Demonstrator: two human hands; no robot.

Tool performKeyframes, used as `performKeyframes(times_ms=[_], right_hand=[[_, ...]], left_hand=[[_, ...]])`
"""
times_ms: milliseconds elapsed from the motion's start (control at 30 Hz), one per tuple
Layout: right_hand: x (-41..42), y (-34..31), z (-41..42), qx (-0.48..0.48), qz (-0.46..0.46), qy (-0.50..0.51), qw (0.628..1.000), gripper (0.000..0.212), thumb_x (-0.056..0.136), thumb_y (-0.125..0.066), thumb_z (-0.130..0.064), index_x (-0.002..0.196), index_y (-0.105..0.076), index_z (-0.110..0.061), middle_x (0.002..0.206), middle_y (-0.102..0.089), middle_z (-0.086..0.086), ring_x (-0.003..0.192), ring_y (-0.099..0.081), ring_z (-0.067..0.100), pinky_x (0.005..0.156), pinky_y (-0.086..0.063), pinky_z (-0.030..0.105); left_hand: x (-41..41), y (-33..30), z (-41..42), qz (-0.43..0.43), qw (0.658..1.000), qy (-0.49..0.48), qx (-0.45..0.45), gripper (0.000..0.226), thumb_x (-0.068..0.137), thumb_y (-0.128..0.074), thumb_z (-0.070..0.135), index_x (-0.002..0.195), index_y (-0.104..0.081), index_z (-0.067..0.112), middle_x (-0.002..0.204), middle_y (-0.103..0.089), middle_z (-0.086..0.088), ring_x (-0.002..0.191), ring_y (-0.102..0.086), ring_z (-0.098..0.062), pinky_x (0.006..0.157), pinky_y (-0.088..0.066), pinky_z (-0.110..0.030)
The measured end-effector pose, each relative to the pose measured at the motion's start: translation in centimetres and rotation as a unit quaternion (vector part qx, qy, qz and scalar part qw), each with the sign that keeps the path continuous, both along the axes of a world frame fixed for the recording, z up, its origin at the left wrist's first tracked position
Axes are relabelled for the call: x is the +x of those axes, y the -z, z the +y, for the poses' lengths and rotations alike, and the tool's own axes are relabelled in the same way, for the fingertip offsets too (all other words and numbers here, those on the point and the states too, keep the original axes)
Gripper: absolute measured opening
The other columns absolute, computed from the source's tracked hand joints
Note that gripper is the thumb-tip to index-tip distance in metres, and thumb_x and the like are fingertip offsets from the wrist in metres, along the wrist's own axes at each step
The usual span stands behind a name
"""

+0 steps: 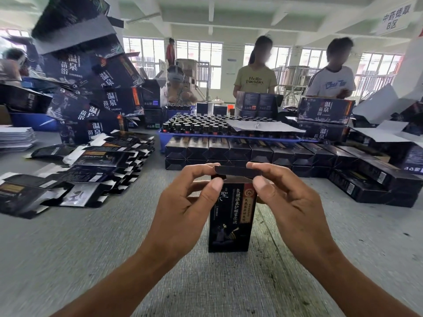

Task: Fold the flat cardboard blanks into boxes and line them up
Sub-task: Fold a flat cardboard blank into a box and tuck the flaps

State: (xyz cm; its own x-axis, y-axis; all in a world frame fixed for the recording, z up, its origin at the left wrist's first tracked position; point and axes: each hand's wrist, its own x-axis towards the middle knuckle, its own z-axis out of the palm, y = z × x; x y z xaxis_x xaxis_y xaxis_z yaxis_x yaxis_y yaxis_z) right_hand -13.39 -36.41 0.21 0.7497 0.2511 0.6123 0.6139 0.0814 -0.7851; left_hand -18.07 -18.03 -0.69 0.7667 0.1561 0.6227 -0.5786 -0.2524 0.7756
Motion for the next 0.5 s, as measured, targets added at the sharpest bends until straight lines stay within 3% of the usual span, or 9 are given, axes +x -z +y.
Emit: performKeyframes(times_ms=[167, 333, 500], right_hand=[[-0.04, 0.01, 0.0, 0.01, 0.006, 0.013, 1.0, 0.029, 0.092, -0.061, -0.028, 0.12, -0.07, -0.026, 0.107, -0.075, -0.014, 0.101, -0.071, 0.005, 0.08, -0.053, 0.013], [-0.01, 0.03, 0.01, 0.013, 0.007, 0.013, 1.0, 0.025, 0.096, -0.062, -0.016, 0.118, -0.071, -0.024, 0.106, -0.075, -0.015, 0.1, -0.071, 0.004, 0.08, -0.053, 0.012], [0.14, 0.2, -0.02, 0.02, -0.007, 0.01, 1.0, 0.022, 0.096, -0.061, -0.015, 0.111, -0.073, -0.026, 0.113, -0.073, -0.017, 0.103, -0.07, 0.004, 0.081, -0.054, 0.013]], left_hand=[[0.0, -0.03, -0.11, -0.002, 0.999, 0.011, -0.034, 0.017, 0.091, -0.064, 0.042, 0.108, -0.059, 0.041, 0.122, -0.069, 0.01, 0.113, -0.066, -0.015, 0.085, -0.055, -0.023], [-0.1, -0.25, -0.22, -0.011, 1.0, -0.012, -0.016, 0.027, 0.095, -0.059, 0.045, 0.121, -0.056, 0.045, 0.125, -0.066, 0.019, 0.113, -0.065, -0.006, 0.085, -0.053, -0.017], [-0.17, -0.17, -0.63, -0.041, 0.998, -0.029, 0.021, 0.029, 0.099, -0.054, 0.028, 0.125, -0.065, 0.036, 0.117, -0.069, 0.013, 0.109, -0.065, -0.005, 0.078, -0.05, -0.009]])
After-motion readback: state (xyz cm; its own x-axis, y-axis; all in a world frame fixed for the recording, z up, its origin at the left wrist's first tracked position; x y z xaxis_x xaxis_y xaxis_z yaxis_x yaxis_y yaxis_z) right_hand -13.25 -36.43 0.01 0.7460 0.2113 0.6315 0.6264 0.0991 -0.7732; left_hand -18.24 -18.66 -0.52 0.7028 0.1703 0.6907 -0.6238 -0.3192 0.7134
